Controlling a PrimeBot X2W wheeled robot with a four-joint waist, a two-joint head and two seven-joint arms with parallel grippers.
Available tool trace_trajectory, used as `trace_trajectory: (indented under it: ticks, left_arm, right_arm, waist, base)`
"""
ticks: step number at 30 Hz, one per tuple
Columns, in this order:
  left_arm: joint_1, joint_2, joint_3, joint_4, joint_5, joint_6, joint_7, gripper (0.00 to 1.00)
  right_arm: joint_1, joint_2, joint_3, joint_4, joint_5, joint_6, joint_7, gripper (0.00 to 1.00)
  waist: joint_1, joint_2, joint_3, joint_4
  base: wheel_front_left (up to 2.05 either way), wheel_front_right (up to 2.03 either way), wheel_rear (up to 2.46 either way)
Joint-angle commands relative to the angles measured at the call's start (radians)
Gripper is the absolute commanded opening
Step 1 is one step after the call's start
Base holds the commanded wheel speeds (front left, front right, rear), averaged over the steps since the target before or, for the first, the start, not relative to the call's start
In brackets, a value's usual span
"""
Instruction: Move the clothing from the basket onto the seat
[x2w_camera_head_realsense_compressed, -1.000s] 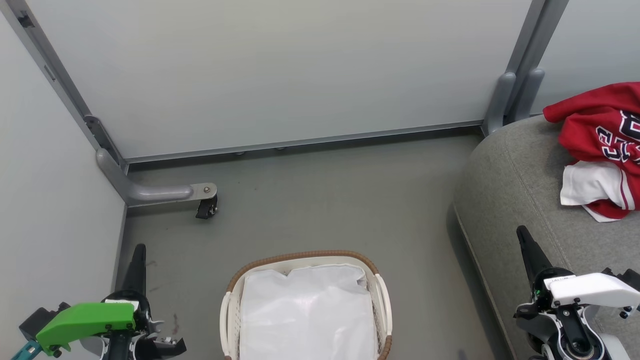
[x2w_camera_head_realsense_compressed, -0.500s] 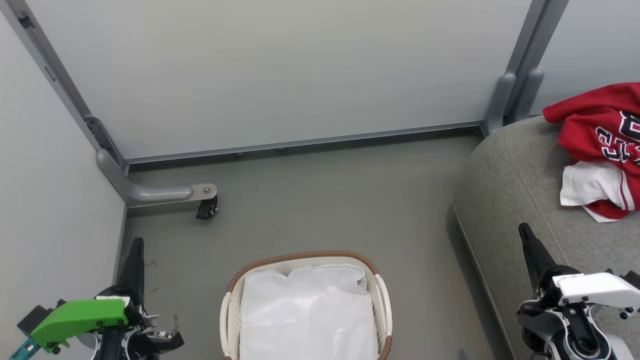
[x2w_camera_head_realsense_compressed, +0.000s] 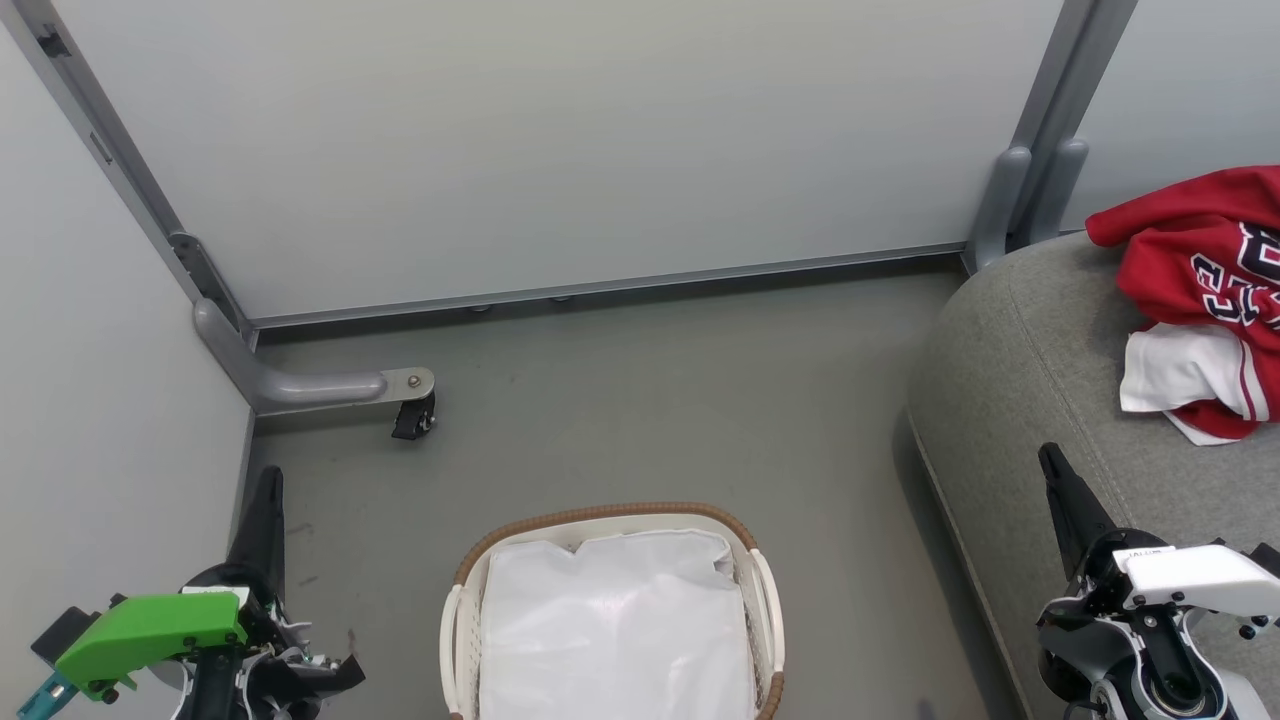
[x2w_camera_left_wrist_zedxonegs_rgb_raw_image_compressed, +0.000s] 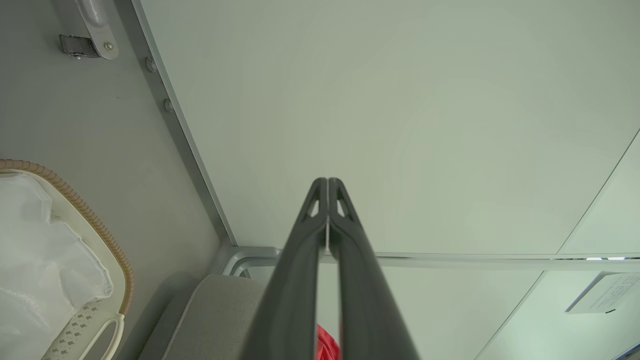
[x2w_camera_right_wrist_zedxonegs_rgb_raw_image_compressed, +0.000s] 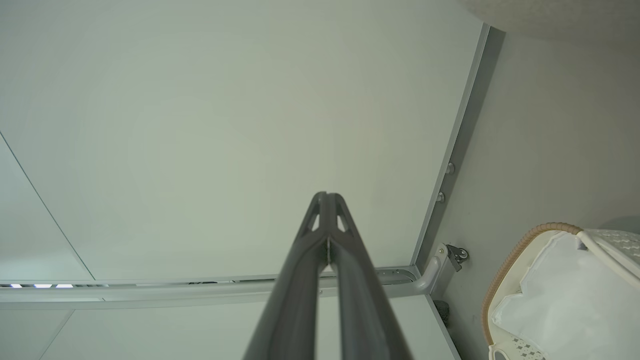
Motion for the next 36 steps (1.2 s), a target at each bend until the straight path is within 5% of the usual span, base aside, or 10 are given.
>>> trace_trajectory:
  ticks: [1, 36]
  left_arm:
    - [-0.011, 0.005, 0.002, -0.002, -0.003, -0.006, 0.003, 0.0]
    - [-0.011, 0.005, 0.002, -0.002, -0.003, -0.006, 0.003, 0.0]
  right_arm:
    - [0.005, -0.006, -0.003, -0.005, 0.003, -0.001, 0.002, 0.0]
    - [0.006, -0.006, -0.002, -0.005, 0.003, -0.001, 0.002, 0.0]
  waist:
    - [0.0, 0.0, 0.0, 0.0]
    - [0.0, 0.0, 0.0, 0.0]
  base:
    - [0.0, 0.0, 0.0]
    - [0.0, 0.0, 0.0]
